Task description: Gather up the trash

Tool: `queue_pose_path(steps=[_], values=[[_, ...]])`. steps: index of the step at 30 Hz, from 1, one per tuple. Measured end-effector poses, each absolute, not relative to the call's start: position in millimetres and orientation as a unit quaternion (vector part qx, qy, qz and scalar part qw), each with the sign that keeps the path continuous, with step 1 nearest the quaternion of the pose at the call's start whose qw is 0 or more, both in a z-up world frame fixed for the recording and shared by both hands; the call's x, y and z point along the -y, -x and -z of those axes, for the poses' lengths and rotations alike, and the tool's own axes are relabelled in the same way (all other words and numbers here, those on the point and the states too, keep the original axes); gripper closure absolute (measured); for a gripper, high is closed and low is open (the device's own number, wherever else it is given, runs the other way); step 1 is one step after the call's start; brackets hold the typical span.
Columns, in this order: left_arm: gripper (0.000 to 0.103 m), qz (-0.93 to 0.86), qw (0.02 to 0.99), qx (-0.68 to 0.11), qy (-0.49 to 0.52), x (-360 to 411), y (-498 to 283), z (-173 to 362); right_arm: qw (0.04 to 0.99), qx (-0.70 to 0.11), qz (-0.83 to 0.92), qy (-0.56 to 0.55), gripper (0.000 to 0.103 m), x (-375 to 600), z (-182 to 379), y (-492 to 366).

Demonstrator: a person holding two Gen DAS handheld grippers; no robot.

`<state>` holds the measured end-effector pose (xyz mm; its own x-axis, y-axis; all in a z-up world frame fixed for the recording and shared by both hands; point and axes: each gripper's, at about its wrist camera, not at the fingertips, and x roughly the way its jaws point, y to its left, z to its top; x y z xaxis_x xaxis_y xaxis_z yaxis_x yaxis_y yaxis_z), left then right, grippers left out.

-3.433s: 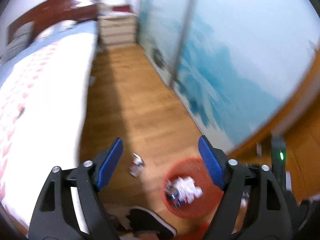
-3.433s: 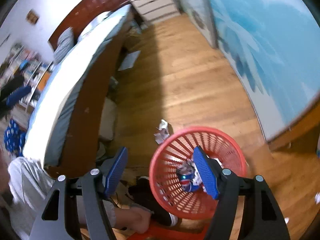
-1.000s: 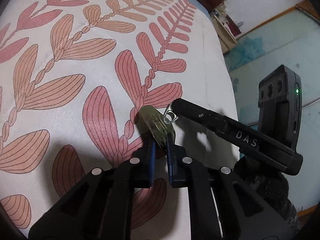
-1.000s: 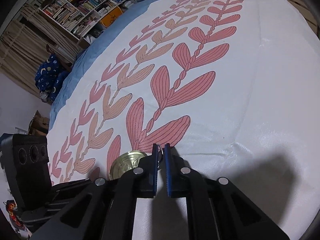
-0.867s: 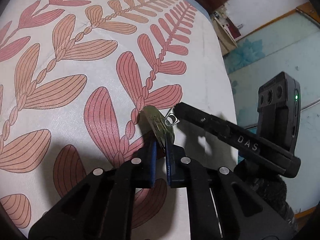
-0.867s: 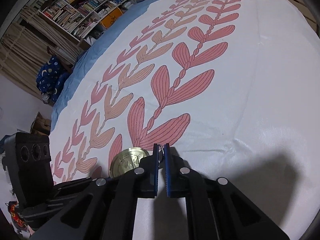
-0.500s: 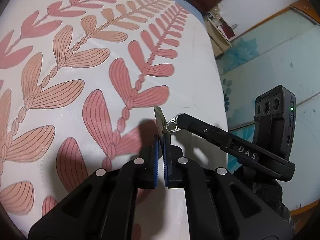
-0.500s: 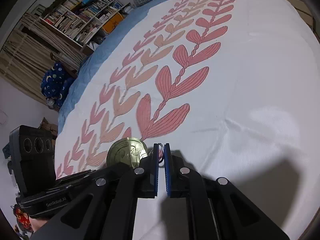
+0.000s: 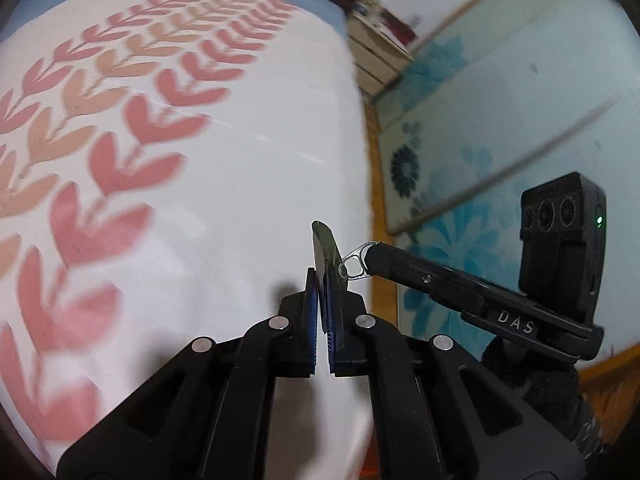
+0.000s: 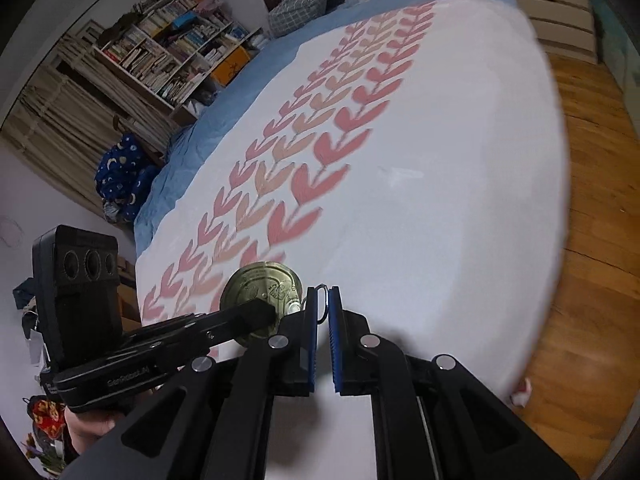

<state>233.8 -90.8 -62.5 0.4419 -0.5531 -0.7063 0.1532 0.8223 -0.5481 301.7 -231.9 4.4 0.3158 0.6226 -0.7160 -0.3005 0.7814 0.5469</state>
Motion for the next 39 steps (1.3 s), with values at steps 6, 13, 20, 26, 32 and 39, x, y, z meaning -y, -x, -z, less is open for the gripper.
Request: queue_pose_path(steps=[6, 13, 20, 26, 32, 39], values=[[0.100, 0.281, 0.815, -0.484, 0.148, 193.2, -177.0, 43.2, 0.813, -0.496, -0.234, -0.193, 0.095, 354.2, -29.9, -213.3], [0.099, 0.357, 0.762, -0.524, 0.135, 317.2, -111.6, 63.1, 0.825, -0.497, -0.153, -0.222, 0.095, 496.7, -29.2, -103.0], [0.098, 0.410, 0.680, -0.605, 0.059, 430.6, -49.7, 114.5, 0.795, -0.526, -0.068, -0.295, 0.095, 616.0, 29.6, 24.2], [0.099, 0.379, 0.651, -0.657, -0.028, 481.1, -12.5, 175.1, 0.761, -0.553, -0.024, -0.339, 0.096, 657.6, 100.6, 91.7], [0.099, 0.375, 0.626, -0.681, -0.058, 497.4, 0.5, 202.7, 0.747, -0.560, -0.008, -0.358, 0.095, 657.6, 139.4, 115.1], [0.041, 0.325, 0.633, -0.696, -0.101, 486.7, -0.1, 217.4, 0.750, -0.564, 0.017, -0.346, 0.087, 655.0, 154.0, 104.5]])
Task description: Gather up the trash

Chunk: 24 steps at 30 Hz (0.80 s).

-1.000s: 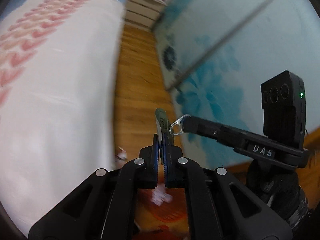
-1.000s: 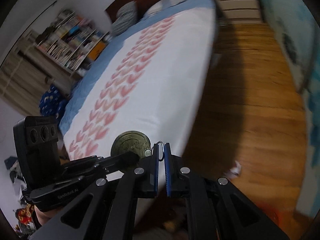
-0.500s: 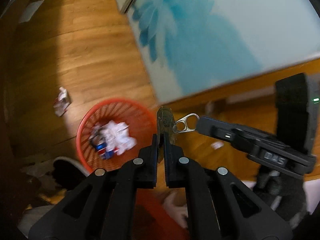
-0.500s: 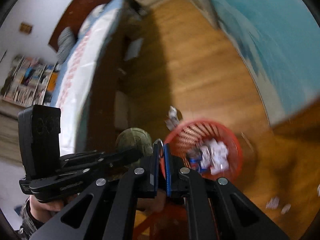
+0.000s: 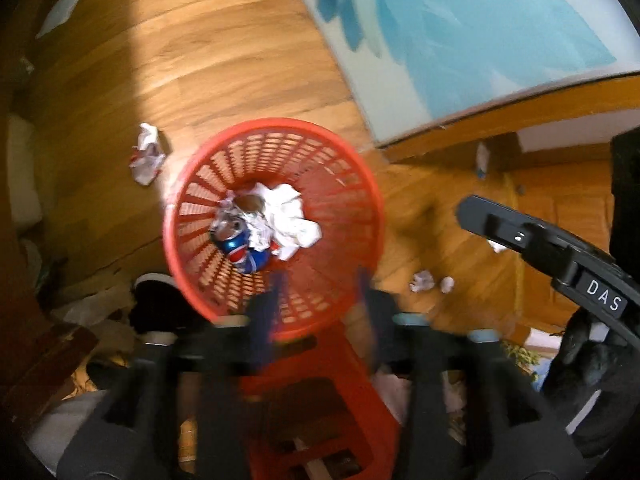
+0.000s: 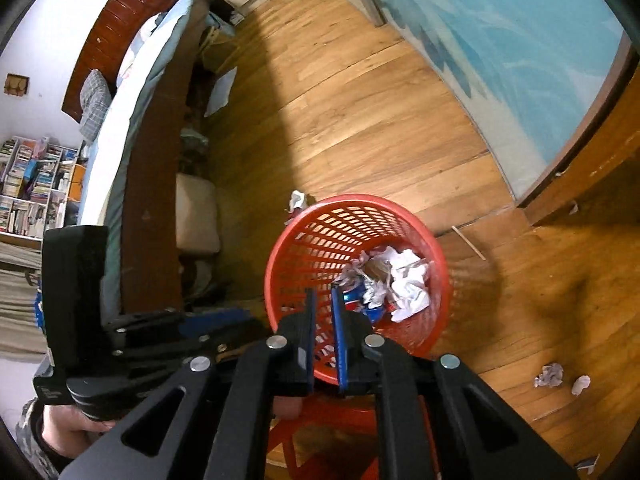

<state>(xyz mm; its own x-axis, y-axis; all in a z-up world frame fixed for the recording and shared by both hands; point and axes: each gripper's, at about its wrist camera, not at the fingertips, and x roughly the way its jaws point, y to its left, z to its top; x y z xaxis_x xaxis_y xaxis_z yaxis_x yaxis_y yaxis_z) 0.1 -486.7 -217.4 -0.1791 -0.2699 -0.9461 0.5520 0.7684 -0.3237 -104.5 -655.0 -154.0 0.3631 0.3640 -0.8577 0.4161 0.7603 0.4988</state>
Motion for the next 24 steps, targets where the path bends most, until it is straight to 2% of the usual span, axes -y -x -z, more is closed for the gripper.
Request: queue_pose_path(steps=[2, 3, 9, 12, 15, 19, 22, 23, 24], values=[[0.040, 0.323, 0.645, -0.685, -0.102, 480.6, -2.7, 210.0, 0.752, -0.561, 0.022, -0.345, 0.066, 655.1, 153.8, 104.9], [0.040, 0.319, 0.652, -0.679, -0.109, 477.5, -3.6, 206.0, 0.753, -0.559, 0.023, -0.346, 0.063, 655.9, 153.9, 103.4], [0.040, 0.291, 0.712, -0.627, -0.125, 452.1, -9.2, 162.8, 0.767, -0.535, 0.026, -0.352, 0.060, 650.5, 140.5, 101.1], [0.025, 0.269, 0.774, -0.555, -0.138, 431.1, -7.3, 117.7, 0.789, -0.510, 0.023, -0.342, 0.054, 639.9, 114.6, 95.8], [0.022, 0.236, 0.825, -0.499, -0.119, 398.6, -6.4, 65.7, 0.819, -0.481, 0.021, -0.310, 0.049, 624.8, 80.1, 88.8], [0.017, 0.197, 0.875, -0.435, -0.078, 338.2, 1.6, 4.0, 0.869, -0.428, -0.002, -0.248, 0.021, 585.1, 17.3, 70.0], [0.014, 0.150, 0.909, -0.384, -0.068, 279.0, 14.5, -34.6, 0.899, -0.382, -0.038, -0.212, 0.015, 546.7, -29.4, 56.1], [0.014, 0.141, 0.913, -0.376, -0.064, 265.1, 17.2, -41.4, 0.907, -0.366, -0.058, -0.202, 0.008, 530.2, -46.1, 51.0], [0.014, 0.135, 0.919, -0.367, -0.058, 245.8, 21.5, -49.6, 0.910, -0.356, -0.071, -0.200, 0.006, 520.7, -56.0, 47.6]])
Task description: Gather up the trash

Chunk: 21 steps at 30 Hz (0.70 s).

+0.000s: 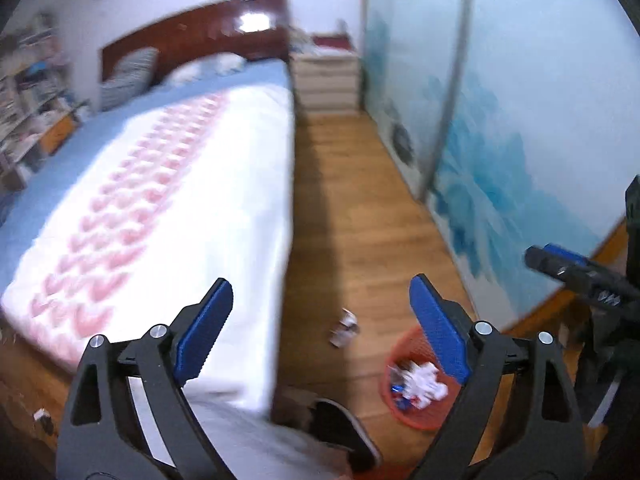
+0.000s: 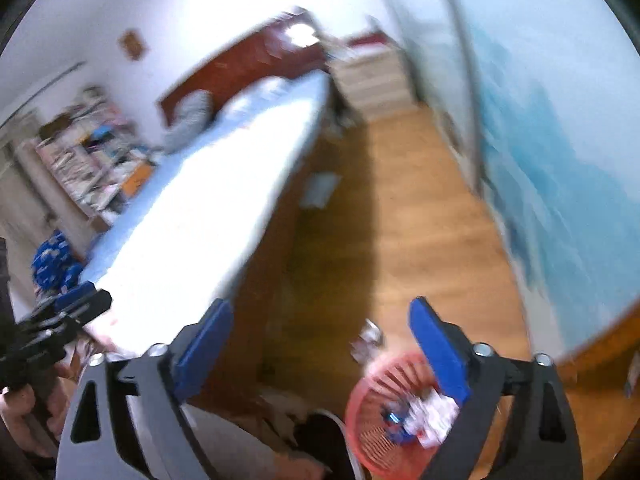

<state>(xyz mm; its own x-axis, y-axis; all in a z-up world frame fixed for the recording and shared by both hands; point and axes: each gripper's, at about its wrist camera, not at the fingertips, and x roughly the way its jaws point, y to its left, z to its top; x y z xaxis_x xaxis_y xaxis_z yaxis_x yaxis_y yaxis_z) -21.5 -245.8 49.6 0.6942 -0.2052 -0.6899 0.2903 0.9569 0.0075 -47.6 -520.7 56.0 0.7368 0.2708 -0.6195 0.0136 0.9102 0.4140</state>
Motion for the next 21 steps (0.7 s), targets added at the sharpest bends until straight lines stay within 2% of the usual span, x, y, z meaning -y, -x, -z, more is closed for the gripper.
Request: queue_pose_path(steps=[4, 8, 16, 21], values=[[0.014, 0.121, 0.934, -0.335, -0.027, 180.5, 36.8, -72.6, 0.911, -0.330, -0.144, -0.200, 0.007, 458.2, -93.0, 28.0], [0.010, 0.104, 0.941, -0.323, -0.024, 141.9, 46.0, -70.4, 0.921, -0.307, -0.171, -0.168, 0.007, 393.0, -111.5, 21.8], [0.010, -0.001, 0.944, -0.329, 0.029, 62.3, 68.1, -32.4, 0.922, -0.281, -0.219, -0.148, 0.007, 272.9, -100.4, 45.3], [0.007, -0.019, 0.939, -0.338, 0.053, 38.5, 83.9, -12.0, 0.931, -0.252, -0.245, -0.094, 0.007, 228.0, -97.6, 79.6]])
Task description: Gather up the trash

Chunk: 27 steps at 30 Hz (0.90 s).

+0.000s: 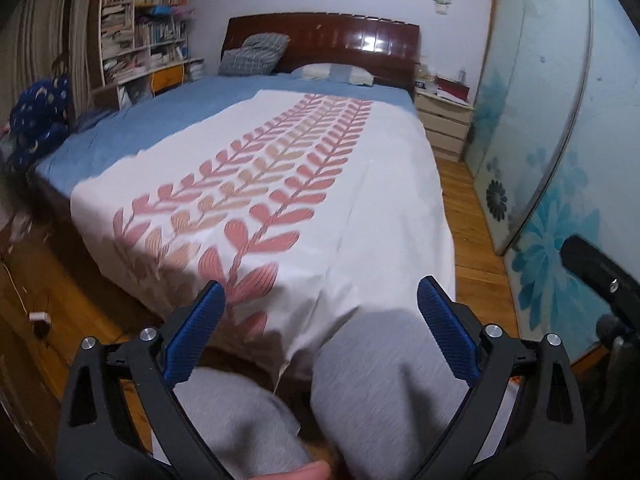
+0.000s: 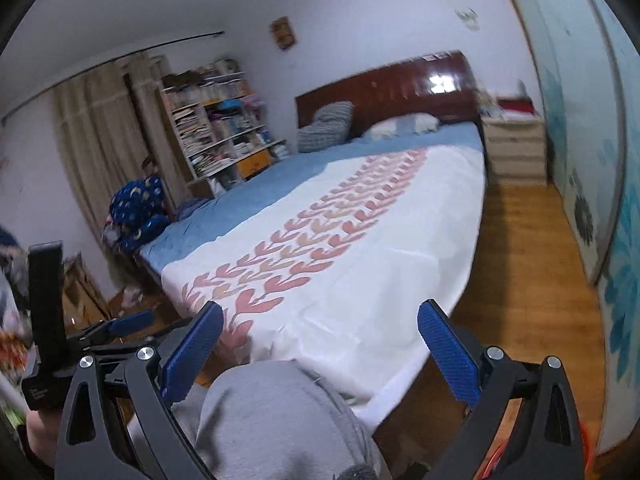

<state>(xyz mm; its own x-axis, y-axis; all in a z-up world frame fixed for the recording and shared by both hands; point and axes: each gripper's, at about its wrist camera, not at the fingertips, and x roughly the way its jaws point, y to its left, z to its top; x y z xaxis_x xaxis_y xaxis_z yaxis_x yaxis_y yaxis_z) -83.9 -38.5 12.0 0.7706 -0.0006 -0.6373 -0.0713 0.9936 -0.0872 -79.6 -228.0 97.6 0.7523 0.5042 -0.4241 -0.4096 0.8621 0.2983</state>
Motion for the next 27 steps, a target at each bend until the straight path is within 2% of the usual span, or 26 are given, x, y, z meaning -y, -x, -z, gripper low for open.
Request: queue_pose_path(steps=[12, 27], values=[[0.007, -0.002, 0.940, -0.338, 0.037, 41.6, 83.4, 2.0, 0.922, -0.307, -0.206, -0.112, 0.007, 234.0, -77.1, 66.5], [0.007, -0.004, 0.947, -0.320, 0.042, 41.6, 89.6, -6.6, 0.929, -0.305, -0.199, -0.060, 0.007, 223.3, -74.9, 64.6]])
